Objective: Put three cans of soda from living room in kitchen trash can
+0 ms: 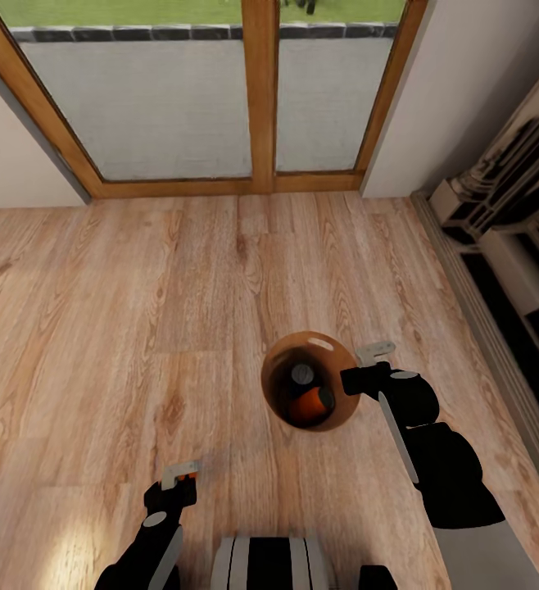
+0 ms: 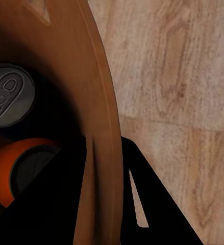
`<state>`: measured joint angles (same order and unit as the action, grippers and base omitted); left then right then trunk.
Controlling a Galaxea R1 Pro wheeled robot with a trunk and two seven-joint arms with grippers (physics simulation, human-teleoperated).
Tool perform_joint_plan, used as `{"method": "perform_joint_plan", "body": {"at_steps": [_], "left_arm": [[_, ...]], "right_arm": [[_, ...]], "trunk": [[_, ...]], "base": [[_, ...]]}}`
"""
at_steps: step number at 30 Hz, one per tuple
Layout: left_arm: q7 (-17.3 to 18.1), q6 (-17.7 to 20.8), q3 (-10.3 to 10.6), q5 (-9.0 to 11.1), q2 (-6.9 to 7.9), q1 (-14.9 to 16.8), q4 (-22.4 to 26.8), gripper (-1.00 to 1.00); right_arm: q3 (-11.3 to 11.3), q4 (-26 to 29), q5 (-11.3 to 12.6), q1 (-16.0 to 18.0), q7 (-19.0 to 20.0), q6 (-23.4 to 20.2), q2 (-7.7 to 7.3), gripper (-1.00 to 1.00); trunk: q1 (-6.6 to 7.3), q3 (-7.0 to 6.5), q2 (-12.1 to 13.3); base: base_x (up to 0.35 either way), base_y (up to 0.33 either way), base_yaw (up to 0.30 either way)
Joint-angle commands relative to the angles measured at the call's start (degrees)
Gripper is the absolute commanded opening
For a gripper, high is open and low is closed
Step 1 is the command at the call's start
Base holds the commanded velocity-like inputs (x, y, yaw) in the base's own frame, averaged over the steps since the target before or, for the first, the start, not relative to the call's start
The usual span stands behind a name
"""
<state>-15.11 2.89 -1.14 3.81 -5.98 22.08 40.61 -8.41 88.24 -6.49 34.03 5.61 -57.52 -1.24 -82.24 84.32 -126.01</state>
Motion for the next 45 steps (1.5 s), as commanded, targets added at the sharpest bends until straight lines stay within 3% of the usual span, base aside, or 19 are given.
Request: {"method": "perform_joint_plan", "body": {"at_steps": [1,45], "left_arm": [[0.0,0.0,0.0,0.0,0.00,0.0,0.0,-1.00],[0.2,0.4,0.1,0.2,0.00,0.0,1.9,-1.00]], "right_arm": [[0.0,0.0,1.0,0.0,0.2,0.0,0.01,-1.00],[0.1,0.0,1.0,-0.5,0.2,0.0,-0.08,-1.00]], "trunk": [[0.23,-0.19,0.4],[9.89,-8.09,18.1]], "base": [[0.000,0.000,0.000],[0.000,0.000,0.000]]}}
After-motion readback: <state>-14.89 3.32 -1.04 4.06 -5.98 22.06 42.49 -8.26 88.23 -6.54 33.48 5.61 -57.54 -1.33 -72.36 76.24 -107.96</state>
